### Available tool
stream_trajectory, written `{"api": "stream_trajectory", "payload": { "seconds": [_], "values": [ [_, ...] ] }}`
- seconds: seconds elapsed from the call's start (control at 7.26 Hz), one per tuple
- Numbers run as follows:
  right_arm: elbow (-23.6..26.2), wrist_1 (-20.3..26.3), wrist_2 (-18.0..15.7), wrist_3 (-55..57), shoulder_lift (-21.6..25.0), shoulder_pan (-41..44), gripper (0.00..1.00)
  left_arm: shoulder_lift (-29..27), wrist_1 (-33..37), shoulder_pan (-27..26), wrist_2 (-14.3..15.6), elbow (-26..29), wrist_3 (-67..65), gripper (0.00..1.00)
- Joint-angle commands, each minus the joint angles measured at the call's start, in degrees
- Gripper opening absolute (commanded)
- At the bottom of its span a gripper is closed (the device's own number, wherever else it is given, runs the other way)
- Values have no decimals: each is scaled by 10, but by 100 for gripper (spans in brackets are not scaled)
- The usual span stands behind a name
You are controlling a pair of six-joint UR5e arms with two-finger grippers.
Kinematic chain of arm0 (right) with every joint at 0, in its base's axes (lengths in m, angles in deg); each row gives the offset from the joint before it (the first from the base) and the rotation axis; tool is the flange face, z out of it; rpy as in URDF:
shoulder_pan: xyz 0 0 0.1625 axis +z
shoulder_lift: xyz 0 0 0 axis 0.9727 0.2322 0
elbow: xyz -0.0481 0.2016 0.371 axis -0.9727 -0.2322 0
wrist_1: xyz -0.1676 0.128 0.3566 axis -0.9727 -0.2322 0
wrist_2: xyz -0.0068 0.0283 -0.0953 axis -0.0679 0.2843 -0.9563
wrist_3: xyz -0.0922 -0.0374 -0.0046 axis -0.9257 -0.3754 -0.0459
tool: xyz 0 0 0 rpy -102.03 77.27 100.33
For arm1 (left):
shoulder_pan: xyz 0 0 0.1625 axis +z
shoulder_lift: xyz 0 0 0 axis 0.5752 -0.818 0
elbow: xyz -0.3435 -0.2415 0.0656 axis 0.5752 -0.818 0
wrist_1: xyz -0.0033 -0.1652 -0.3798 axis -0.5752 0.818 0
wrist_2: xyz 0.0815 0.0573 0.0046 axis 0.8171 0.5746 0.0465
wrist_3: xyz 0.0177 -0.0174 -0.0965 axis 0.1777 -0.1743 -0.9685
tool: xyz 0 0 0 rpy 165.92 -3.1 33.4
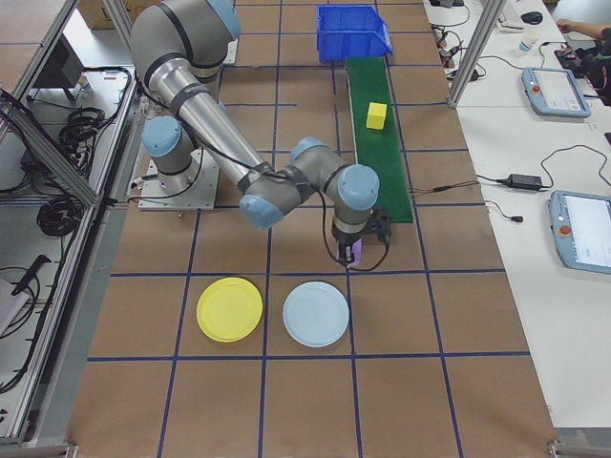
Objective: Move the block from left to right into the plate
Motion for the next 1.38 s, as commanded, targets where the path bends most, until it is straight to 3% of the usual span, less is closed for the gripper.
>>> {"api": "stream_trajectory", "payload": {
  "seconds": [0.0, 0.14, 0.28, 0.41, 0.55, 0.96, 1.24],
  "values": [
    [2, -38, 2, -107, -57, -95, 31, 0, -3, -1, 0, -1, -5, 100],
    [7, -78, 4, -132, -86, -106, 32, -1, -3, -1, -3, -2, -5, 100],
    [8, -78, -5, -139, -85, -109, 44, -9, -12, -1, -42, -4, -1, 100],
    [8, -78, 1, -138, -84, -110, 85, -13, -34, -6, -73, -4, -1, 100],
    [7, -77, 3, -129, -80, -110, 100, -12, -36, -15, -72, -4, -5, 100],
    [0, -46, 7, -93, -26, -85, 100, -7, -35, -15, -65, -5, 2, 100],
    [-2, -12, 12, -15, 33, 11, 99, -6, -34, -15, -65, -5, 2, 100]
  ]
}}
